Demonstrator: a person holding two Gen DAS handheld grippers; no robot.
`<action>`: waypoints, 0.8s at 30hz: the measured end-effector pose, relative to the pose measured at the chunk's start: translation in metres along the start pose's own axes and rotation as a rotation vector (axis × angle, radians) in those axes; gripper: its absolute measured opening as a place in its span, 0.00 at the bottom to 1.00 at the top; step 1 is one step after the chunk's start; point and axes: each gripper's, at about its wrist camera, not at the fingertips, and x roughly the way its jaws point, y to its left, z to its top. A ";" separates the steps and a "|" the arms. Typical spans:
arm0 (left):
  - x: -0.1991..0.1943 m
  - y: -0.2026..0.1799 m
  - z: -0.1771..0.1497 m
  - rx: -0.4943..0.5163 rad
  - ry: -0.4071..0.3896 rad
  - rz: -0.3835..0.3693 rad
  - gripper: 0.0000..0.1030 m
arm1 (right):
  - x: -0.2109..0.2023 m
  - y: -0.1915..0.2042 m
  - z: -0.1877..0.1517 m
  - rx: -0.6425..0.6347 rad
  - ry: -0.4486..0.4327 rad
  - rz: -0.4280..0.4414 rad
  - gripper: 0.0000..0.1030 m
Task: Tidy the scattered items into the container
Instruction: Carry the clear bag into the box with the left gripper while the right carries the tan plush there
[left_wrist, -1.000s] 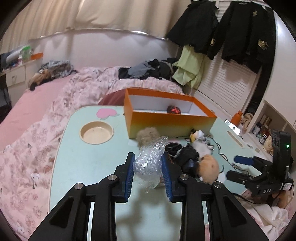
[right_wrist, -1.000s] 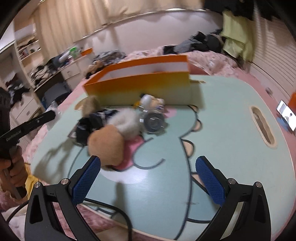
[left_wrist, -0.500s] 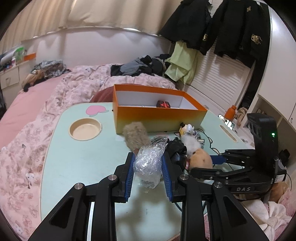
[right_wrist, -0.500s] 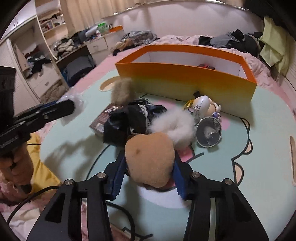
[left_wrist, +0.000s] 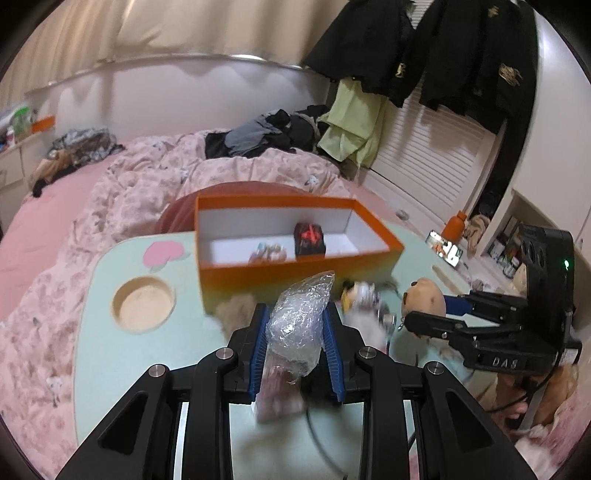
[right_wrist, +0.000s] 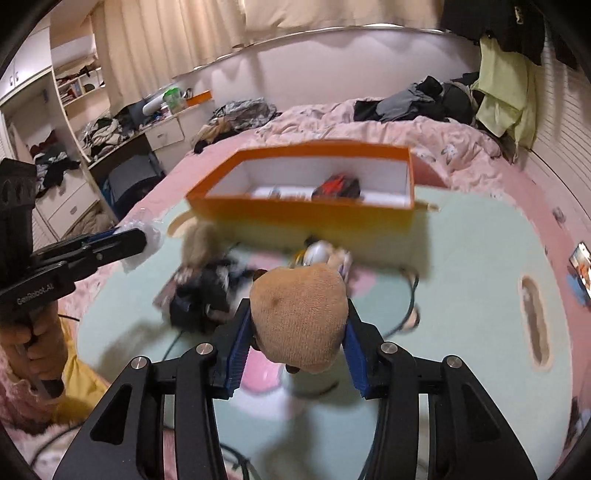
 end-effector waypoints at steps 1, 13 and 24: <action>0.008 0.000 0.009 -0.003 0.014 0.001 0.26 | 0.001 -0.002 0.008 -0.001 -0.007 -0.010 0.45; 0.084 0.013 0.061 -0.002 0.077 0.105 0.26 | 0.043 -0.022 0.087 -0.003 -0.054 -0.140 0.46; 0.115 0.022 0.074 -0.008 0.102 0.135 0.27 | 0.080 -0.022 0.100 -0.018 -0.007 -0.231 0.46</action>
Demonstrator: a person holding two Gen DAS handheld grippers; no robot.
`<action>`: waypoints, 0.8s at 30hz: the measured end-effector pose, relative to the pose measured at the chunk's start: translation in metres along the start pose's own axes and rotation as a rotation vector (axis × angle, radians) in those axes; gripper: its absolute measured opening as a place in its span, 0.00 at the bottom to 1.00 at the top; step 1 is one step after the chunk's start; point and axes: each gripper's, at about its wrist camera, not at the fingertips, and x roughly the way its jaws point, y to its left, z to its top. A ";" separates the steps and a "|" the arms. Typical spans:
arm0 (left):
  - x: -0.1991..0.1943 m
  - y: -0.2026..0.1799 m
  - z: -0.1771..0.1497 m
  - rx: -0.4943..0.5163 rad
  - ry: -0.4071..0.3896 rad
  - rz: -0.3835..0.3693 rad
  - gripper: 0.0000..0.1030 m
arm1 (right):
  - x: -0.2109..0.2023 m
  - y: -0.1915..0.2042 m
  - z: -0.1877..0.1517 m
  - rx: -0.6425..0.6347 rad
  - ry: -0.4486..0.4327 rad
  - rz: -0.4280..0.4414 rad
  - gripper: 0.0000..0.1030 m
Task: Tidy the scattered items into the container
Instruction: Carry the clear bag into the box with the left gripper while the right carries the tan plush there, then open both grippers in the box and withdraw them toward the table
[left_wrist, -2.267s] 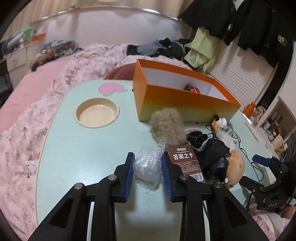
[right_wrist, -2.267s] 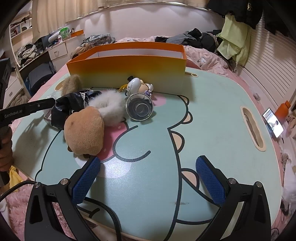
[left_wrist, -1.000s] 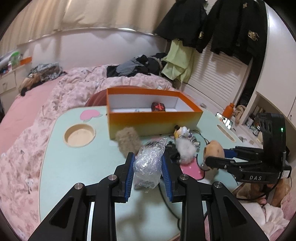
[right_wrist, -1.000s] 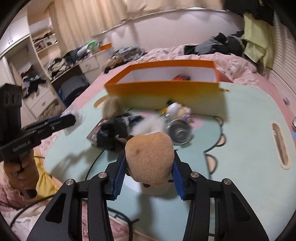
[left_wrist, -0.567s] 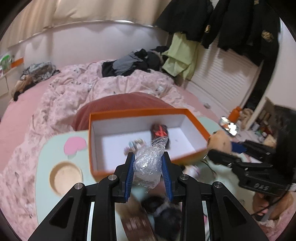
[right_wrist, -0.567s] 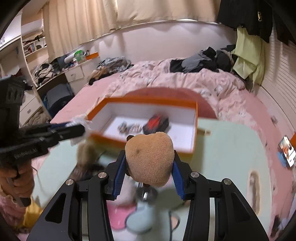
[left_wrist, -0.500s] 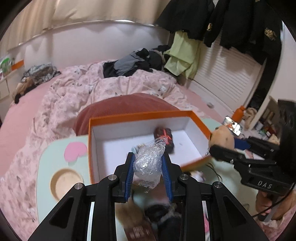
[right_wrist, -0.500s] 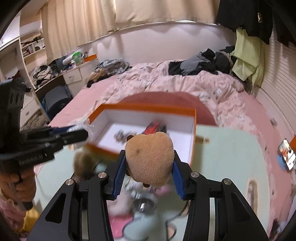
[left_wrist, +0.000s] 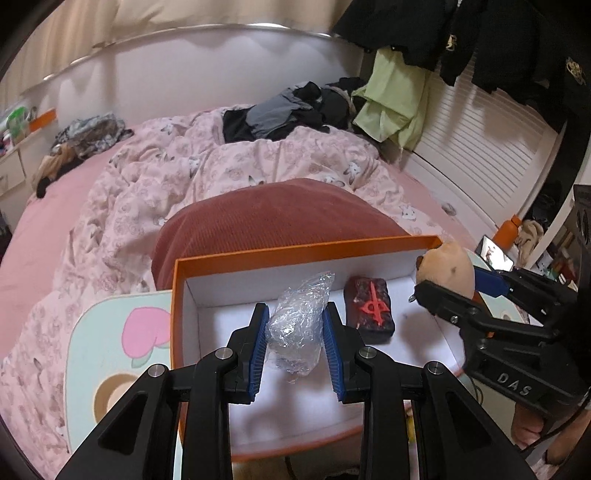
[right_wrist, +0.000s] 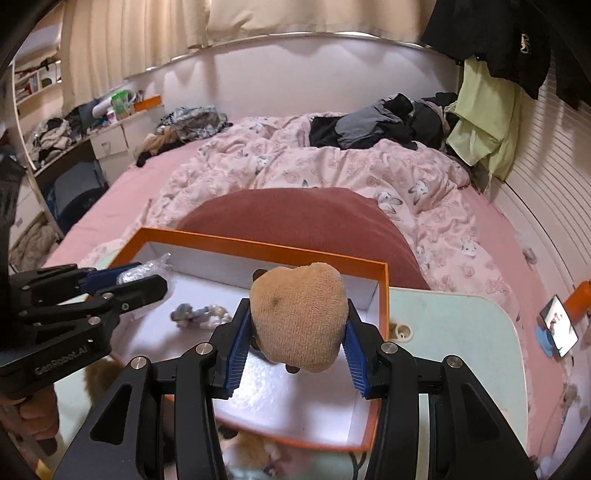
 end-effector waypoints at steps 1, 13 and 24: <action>0.001 0.000 0.000 -0.001 0.001 -0.002 0.30 | 0.002 0.000 0.000 -0.002 0.000 -0.008 0.47; -0.034 -0.009 -0.012 0.019 -0.058 -0.008 0.73 | -0.025 -0.012 -0.008 0.038 -0.055 -0.060 0.68; -0.110 -0.035 -0.105 0.068 -0.098 -0.078 0.89 | -0.093 -0.001 -0.087 0.026 -0.030 0.011 0.72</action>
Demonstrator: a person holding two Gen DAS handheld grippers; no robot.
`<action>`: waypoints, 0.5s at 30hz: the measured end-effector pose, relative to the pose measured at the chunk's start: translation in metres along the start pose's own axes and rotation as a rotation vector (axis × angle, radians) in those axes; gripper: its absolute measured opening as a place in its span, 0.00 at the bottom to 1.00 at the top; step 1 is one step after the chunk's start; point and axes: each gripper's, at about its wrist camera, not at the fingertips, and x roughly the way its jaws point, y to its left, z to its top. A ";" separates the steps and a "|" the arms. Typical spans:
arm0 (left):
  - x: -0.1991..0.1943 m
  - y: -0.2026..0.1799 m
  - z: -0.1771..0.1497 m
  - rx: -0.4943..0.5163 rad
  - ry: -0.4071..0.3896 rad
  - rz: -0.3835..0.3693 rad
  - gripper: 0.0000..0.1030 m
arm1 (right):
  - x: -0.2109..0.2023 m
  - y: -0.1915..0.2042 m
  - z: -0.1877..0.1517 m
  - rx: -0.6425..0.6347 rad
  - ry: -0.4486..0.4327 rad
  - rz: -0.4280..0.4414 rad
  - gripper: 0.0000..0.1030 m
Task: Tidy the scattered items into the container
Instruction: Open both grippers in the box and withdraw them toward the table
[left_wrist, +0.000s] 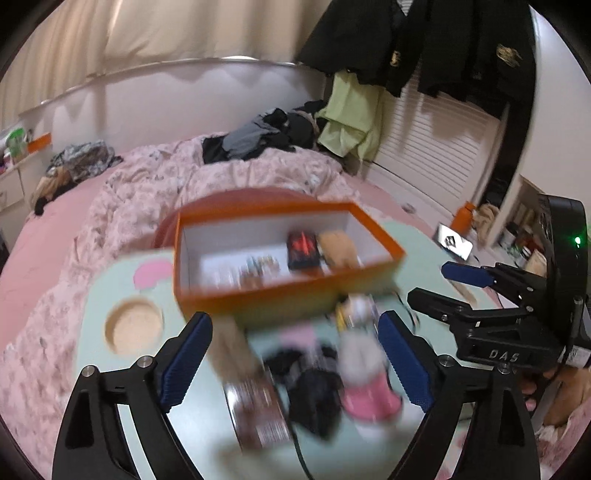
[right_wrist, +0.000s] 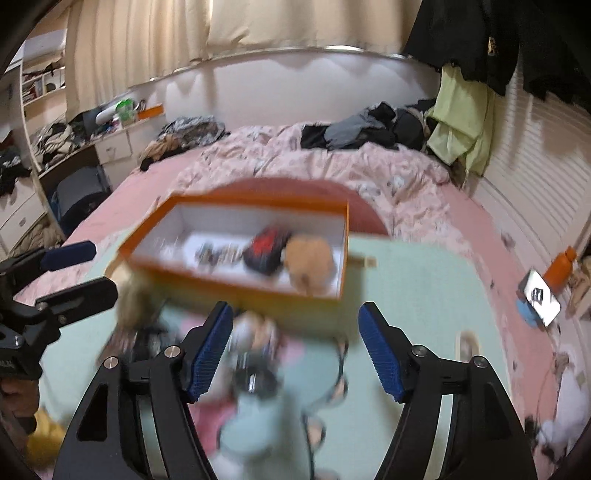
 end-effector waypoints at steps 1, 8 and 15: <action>-0.002 0.000 -0.012 -0.021 0.012 -0.001 0.89 | -0.003 0.000 -0.009 0.008 0.012 0.012 0.73; 0.005 -0.006 -0.058 -0.018 0.065 0.080 0.89 | -0.003 0.002 -0.053 0.081 0.074 0.020 0.73; 0.023 -0.011 -0.074 0.003 0.145 0.086 0.89 | 0.011 0.008 -0.065 0.068 0.132 -0.018 0.74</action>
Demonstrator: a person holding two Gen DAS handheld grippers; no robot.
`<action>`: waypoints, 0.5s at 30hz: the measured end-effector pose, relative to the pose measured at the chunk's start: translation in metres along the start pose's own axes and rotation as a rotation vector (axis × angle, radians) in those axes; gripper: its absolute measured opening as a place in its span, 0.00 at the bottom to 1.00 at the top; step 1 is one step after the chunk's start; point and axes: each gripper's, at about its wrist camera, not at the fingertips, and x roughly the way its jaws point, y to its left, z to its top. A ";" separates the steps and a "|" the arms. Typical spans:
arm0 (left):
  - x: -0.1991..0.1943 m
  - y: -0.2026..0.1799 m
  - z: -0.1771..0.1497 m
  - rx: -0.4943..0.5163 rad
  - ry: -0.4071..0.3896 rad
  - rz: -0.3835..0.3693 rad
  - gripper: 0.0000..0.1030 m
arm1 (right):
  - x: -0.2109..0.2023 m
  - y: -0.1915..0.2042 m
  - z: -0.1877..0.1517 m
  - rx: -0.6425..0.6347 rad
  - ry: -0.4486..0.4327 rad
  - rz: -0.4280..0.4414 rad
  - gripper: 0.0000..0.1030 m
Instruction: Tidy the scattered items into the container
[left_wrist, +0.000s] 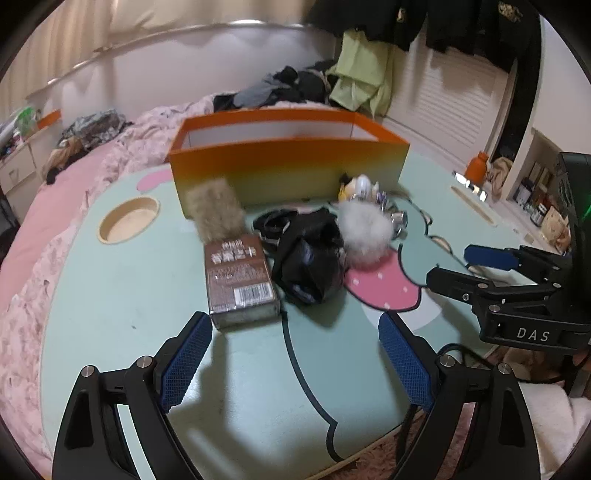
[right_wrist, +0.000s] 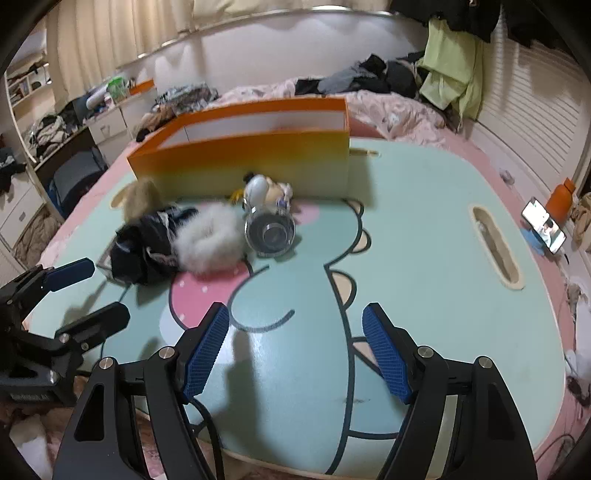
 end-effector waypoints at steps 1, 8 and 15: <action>0.002 0.000 -0.001 0.001 0.008 0.003 0.91 | 0.001 -0.001 -0.002 0.003 0.000 -0.006 0.78; 0.009 -0.008 -0.004 0.071 0.028 0.045 1.00 | 0.007 -0.007 -0.005 0.010 0.026 -0.081 1.00; 0.010 -0.008 -0.003 0.077 0.026 0.038 1.00 | 0.008 -0.004 -0.007 -0.014 0.036 -0.098 1.00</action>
